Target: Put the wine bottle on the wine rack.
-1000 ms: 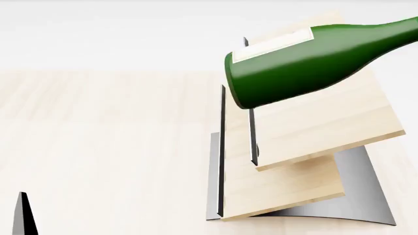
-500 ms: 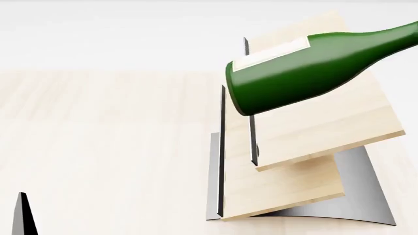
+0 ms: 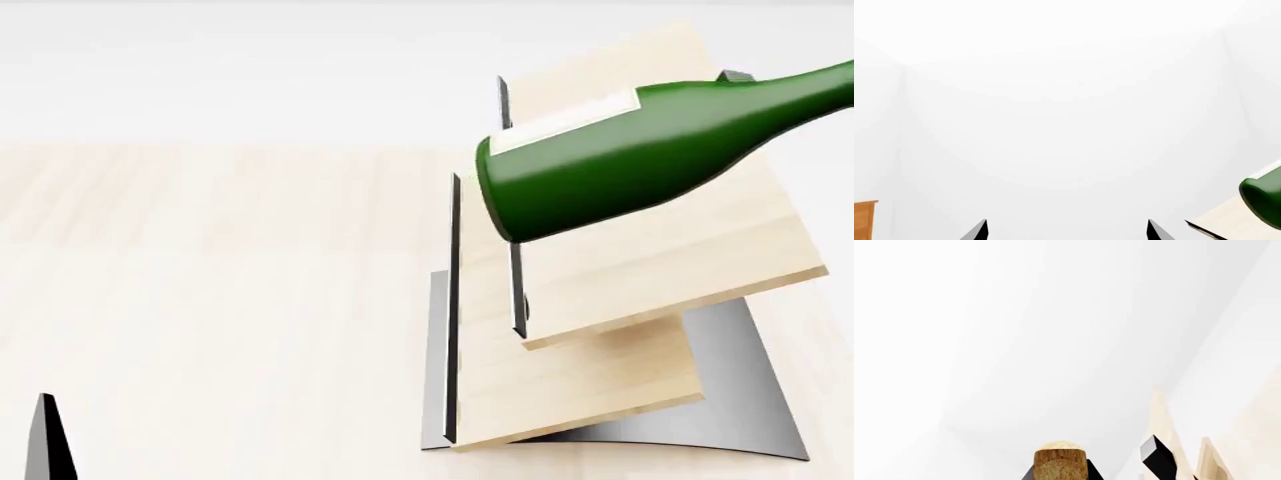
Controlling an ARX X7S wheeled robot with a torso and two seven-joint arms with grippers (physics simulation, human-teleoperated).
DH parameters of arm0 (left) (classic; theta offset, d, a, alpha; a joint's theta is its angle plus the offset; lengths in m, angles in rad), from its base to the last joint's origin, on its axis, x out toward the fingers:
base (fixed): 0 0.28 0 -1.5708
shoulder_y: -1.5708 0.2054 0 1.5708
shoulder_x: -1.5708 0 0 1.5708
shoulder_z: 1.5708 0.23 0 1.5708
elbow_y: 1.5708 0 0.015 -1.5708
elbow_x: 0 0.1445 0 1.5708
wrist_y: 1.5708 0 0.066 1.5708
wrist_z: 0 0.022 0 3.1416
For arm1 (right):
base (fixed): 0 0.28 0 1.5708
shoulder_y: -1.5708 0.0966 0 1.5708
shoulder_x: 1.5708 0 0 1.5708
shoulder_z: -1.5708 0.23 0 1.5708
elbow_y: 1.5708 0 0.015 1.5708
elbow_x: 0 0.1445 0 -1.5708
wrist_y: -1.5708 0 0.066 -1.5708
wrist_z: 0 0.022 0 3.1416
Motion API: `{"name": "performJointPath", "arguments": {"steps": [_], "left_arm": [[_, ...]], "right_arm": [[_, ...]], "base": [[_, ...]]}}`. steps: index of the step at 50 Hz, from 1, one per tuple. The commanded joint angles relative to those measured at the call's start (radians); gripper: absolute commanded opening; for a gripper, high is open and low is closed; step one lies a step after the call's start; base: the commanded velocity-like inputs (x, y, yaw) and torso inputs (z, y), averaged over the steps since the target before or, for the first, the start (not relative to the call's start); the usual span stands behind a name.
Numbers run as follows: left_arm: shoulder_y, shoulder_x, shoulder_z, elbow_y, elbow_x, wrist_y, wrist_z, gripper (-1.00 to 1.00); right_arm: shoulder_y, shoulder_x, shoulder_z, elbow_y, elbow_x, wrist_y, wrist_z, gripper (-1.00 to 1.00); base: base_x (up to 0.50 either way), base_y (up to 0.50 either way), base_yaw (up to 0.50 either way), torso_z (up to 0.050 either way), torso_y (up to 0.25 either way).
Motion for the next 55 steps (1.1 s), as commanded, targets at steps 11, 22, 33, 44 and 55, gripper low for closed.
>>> {"name": "performJointPath", "arguments": {"steps": [11, 22, 33, 44, 55], "left_arm": [[0.001, -0.003, 0.003, -0.008, 0.0, 0.009, -0.005, 1.0], [-0.003, -0.004, 0.004, -0.019, -0.003, 0.012, -0.006, 1.0], [-0.003, -0.006, 0.005, -0.014, -0.004, 0.01, -0.008, 1.0], [-0.005, -0.007, 0.003, -0.013, -0.008, 0.007, -0.009, 1.0], [-0.006, -0.008, 0.007, -0.015, -0.006, 0.007, -0.011, 1.0]], "right_arm": [[0.015, -0.017, 0.003, 0.069, -0.04, 0.011, -0.022, -1.0], [0.023, -0.03, -0.005, 0.089, -0.045, 0.018, -0.028, -1.0], [0.032, -0.039, -0.016, 0.093, -0.055, 0.028, -0.026, -1.0], [0.04, -0.049, -0.025, 0.121, -0.063, 0.034, -0.03, -1.0], [0.046, -0.058, -0.032, 0.149, -0.068, 0.039, -0.031, -1.0]], "base": [[0.0, 0.0, 0.0, 0.0, 0.001], [0.0, 0.0, 0.0, 0.0, 0.001], [0.0, 0.0, 0.0, 0.0, 0.001], [0.0, 0.0, 0.0, 0.001, 0.0], [0.0, 0.0, 0.0, 0.0, 0.001]]}}
